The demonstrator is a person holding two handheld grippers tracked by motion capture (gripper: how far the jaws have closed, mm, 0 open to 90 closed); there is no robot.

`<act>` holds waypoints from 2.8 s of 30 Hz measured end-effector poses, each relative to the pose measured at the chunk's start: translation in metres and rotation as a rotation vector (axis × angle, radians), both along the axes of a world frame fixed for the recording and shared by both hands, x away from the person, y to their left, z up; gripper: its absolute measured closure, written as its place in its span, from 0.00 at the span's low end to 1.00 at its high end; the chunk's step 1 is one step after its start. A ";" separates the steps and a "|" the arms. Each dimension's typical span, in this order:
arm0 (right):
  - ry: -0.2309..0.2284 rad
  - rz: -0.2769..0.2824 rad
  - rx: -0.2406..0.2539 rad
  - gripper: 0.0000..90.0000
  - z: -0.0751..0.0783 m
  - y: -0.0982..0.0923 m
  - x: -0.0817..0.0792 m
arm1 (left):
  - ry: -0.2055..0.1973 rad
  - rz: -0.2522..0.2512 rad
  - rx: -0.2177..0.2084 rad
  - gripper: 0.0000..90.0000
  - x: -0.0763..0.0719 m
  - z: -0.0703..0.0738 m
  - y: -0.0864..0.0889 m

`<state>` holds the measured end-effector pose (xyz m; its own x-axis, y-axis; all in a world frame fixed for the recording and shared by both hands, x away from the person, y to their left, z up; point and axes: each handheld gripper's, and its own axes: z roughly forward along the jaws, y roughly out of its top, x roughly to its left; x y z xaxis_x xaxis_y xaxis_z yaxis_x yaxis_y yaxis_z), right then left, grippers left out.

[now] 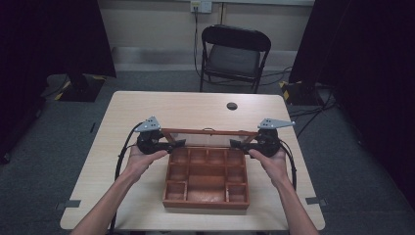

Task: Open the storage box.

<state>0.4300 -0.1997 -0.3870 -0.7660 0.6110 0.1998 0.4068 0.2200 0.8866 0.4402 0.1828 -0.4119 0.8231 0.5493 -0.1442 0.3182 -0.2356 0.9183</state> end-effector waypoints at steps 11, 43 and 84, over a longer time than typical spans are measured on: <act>0.008 -0.028 -0.009 0.46 -0.010 -0.001 0.010 | -0.001 0.019 -0.022 0.53 0.005 -0.004 0.002; 0.016 -0.064 -0.019 0.52 -0.029 -0.004 0.034 | 0.015 0.057 -0.024 0.57 0.027 -0.013 0.003; 0.057 -0.142 0.000 0.52 -0.053 0.000 0.058 | 0.085 0.133 0.017 0.67 0.043 -0.033 0.014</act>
<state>0.4878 -0.1994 -0.4397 -0.6590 0.7125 0.2409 0.4838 0.1563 0.8611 0.4828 0.1968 -0.4452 0.7283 0.6555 -0.1997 0.4238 -0.2019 0.8830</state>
